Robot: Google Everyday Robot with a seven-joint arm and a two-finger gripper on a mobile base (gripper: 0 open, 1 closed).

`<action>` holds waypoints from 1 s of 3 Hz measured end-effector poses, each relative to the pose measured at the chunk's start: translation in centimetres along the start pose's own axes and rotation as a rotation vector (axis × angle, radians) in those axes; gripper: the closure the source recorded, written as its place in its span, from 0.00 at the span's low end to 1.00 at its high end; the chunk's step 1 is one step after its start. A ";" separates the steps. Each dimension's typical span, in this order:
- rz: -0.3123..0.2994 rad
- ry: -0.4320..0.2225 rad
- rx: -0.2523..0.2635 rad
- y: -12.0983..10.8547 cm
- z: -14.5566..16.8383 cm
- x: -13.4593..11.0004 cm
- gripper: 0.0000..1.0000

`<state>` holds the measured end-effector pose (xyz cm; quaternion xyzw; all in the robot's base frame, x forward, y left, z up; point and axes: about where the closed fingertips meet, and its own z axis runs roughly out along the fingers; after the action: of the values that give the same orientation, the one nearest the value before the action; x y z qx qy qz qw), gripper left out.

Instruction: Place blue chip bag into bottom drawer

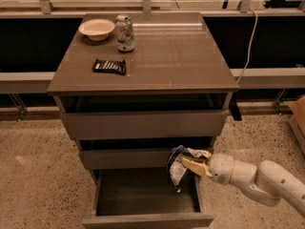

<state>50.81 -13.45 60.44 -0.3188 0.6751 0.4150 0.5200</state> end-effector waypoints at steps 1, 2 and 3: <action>0.022 0.020 0.021 -1.9 0.0 2.5 1.00; 0.070 0.049 0.024 -4.9 -1.5 9.0 1.00; 0.091 0.070 0.025 -7.0 -3.2 14.8 1.00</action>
Offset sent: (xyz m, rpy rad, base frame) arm 0.0070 -0.0747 -0.1897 -0.0065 0.1670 -0.0127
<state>51.67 -19.50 44.93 -0.2957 0.7117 0.4184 0.4806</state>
